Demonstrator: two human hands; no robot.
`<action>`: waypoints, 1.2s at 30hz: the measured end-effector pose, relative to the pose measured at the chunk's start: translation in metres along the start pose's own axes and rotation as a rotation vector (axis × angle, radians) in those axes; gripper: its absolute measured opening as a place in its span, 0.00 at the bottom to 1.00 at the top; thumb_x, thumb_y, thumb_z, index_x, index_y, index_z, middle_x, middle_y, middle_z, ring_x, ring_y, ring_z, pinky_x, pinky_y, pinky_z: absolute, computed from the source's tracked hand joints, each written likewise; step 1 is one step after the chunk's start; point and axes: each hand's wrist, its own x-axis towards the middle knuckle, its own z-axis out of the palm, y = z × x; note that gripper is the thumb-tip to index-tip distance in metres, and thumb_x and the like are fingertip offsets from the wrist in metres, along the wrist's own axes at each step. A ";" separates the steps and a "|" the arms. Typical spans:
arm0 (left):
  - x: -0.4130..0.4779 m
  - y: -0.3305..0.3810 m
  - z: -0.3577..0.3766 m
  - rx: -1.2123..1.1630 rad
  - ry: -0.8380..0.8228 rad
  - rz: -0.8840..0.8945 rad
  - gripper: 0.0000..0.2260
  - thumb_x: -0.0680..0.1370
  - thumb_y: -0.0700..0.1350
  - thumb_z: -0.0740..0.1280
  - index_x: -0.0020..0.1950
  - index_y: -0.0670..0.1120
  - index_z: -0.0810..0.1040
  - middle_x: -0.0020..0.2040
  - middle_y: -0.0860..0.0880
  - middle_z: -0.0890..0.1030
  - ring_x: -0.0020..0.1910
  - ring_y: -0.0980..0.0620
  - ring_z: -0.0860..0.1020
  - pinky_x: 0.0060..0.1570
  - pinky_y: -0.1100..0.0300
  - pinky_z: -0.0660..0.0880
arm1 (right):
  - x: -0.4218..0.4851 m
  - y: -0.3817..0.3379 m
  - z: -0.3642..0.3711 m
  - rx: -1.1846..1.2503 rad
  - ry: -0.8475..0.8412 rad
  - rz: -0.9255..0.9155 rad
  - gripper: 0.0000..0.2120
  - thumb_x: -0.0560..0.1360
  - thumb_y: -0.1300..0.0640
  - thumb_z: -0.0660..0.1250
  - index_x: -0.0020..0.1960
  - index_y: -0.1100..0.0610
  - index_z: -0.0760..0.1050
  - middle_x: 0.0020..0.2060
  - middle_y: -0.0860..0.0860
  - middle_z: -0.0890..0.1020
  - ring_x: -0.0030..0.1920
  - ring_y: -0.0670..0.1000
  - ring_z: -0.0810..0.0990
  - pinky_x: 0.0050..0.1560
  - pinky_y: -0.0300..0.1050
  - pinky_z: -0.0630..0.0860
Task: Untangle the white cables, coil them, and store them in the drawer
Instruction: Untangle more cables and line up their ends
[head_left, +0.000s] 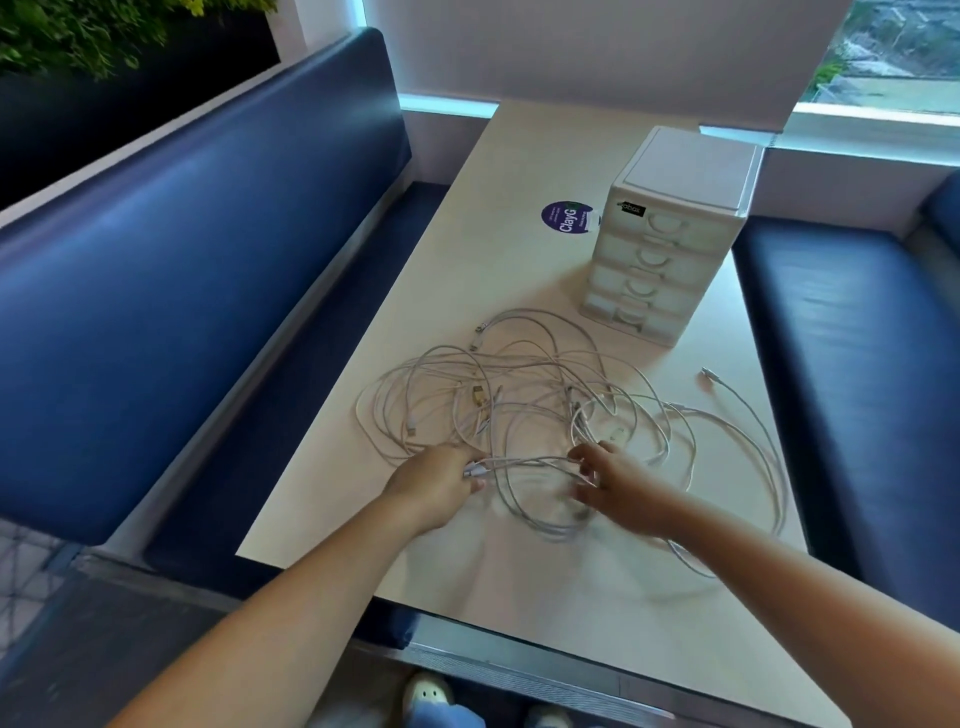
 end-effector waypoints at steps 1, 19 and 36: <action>0.000 0.001 0.004 -0.008 0.010 -0.008 0.16 0.79 0.48 0.67 0.67 0.51 0.77 0.64 0.50 0.79 0.63 0.50 0.76 0.56 0.61 0.70 | 0.000 0.001 0.003 -0.001 -0.007 0.008 0.22 0.75 0.54 0.68 0.67 0.59 0.68 0.56 0.55 0.71 0.52 0.52 0.73 0.53 0.38 0.67; -0.028 0.030 -0.009 0.292 -0.156 0.010 0.17 0.72 0.62 0.71 0.36 0.52 0.71 0.35 0.57 0.73 0.37 0.55 0.72 0.34 0.58 0.62 | -0.008 -0.011 -0.010 0.463 -0.425 0.119 0.18 0.81 0.44 0.53 0.48 0.57 0.74 0.34 0.55 0.81 0.32 0.52 0.78 0.35 0.42 0.70; -0.021 0.022 -0.015 0.028 0.004 -0.035 0.15 0.67 0.58 0.77 0.46 0.52 0.79 0.43 0.59 0.79 0.46 0.63 0.77 0.46 0.61 0.74 | -0.008 -0.017 -0.030 -0.101 0.502 -0.536 0.15 0.78 0.53 0.56 0.57 0.55 0.78 0.46 0.50 0.79 0.45 0.56 0.77 0.46 0.47 0.76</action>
